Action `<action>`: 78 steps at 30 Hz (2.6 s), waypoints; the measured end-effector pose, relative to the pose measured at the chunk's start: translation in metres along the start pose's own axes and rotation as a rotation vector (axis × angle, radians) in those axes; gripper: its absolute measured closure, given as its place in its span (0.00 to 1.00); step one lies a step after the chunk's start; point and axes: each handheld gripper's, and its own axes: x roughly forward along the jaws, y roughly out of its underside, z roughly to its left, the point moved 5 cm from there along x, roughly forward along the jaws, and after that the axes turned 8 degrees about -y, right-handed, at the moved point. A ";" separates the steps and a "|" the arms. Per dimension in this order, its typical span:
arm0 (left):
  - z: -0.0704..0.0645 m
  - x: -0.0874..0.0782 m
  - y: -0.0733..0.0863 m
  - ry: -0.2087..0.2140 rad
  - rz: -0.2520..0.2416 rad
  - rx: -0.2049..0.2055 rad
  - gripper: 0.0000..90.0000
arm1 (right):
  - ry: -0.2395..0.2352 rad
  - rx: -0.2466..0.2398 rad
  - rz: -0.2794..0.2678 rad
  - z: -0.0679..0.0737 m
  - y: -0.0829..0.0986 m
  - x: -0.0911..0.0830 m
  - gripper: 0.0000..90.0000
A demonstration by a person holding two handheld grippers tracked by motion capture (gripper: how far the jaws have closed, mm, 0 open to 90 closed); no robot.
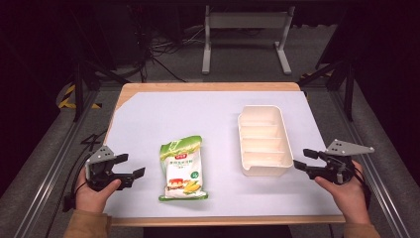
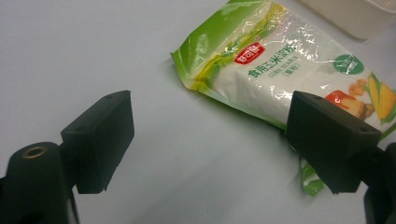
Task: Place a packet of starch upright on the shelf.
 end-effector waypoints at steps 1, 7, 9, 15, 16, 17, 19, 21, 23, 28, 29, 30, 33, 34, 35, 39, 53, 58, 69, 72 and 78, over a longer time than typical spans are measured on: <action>0.000 0.000 0.000 0.000 -0.003 0.000 0.18 | -0.007 -0.006 0.001 0.002 -0.003 0.002 0.45; 0.001 -0.001 0.001 0.003 -0.002 0.004 0.18 | -0.051 -0.072 0.029 0.023 -0.026 0.019 0.45; 0.001 -0.001 0.001 0.005 -0.003 0.001 0.18 | -0.059 -0.087 0.035 0.029 -0.032 0.024 0.45; 0.002 -0.002 0.002 0.001 -0.001 0.001 0.18 | -0.101 -0.117 0.057 0.047 -0.049 0.047 0.46; 0.002 -0.002 0.002 0.002 0.000 -0.002 0.18 | -0.107 -0.120 0.061 0.049 -0.051 0.050 0.47; 0.002 -0.002 0.002 0.003 0.000 -0.002 0.18 | -0.115 -0.120 0.065 0.051 -0.053 0.053 0.47; 0.002 -0.002 0.002 0.003 -0.001 -0.001 0.18 | -0.135 -0.117 0.071 0.056 -0.058 0.059 0.47; 0.002 -0.003 0.002 0.002 0.000 0.000 0.18 | -0.152 -0.116 0.081 0.060 -0.062 0.066 0.47; 0.002 -0.003 0.002 0.002 0.000 0.000 0.18 | -0.159 -0.119 0.084 0.062 -0.064 0.069 0.47; 0.002 -0.003 0.002 0.002 0.001 0.001 0.18 | -0.188 -0.109 0.087 0.072 -0.080 0.085 0.44; 0.002 -0.003 0.003 0.002 0.000 0.002 0.18 | -0.193 -0.111 0.087 0.074 -0.082 0.087 0.43; 0.002 -0.003 0.003 0.002 0.001 0.002 0.18 | -0.198 -0.109 0.086 0.076 -0.085 0.090 0.42; 0.002 -0.003 0.003 0.000 0.002 0.001 0.18 | -0.210 -0.106 0.098 0.081 -0.093 0.101 0.38; 0.003 -0.004 0.003 -0.001 0.000 0.004 0.18 | -0.210 -0.108 0.100 0.083 -0.095 0.104 0.38; 0.003 -0.004 0.003 -0.003 -0.002 0.005 0.18 | -0.211 -0.109 0.103 0.085 -0.098 0.108 0.37; 0.003 -0.004 0.004 0.000 0.001 -0.003 0.18 | -0.216 -0.097 0.106 0.091 -0.107 0.121 0.33; 0.003 -0.003 0.004 0.003 0.004 -0.001 0.18 | -0.239 -0.136 0.142 0.106 -0.125 0.166 0.34; 0.003 -0.003 0.004 0.003 0.003 -0.003 0.18 | -0.259 -0.157 0.157 0.112 -0.130 0.181 0.45; 0.004 -0.003 0.005 0.001 0.003 -0.001 0.18 | -0.259 -0.098 0.188 0.108 -0.131 0.215 0.45; 0.004 -0.003 0.005 0.001 0.003 -0.002 0.18 | -0.260 -0.073 0.216 0.107 -0.127 0.226 0.44; 0.005 -0.003 0.005 0.004 0.006 -0.007 0.18 | -0.260 -0.042 0.256 0.107 -0.122 0.241 0.39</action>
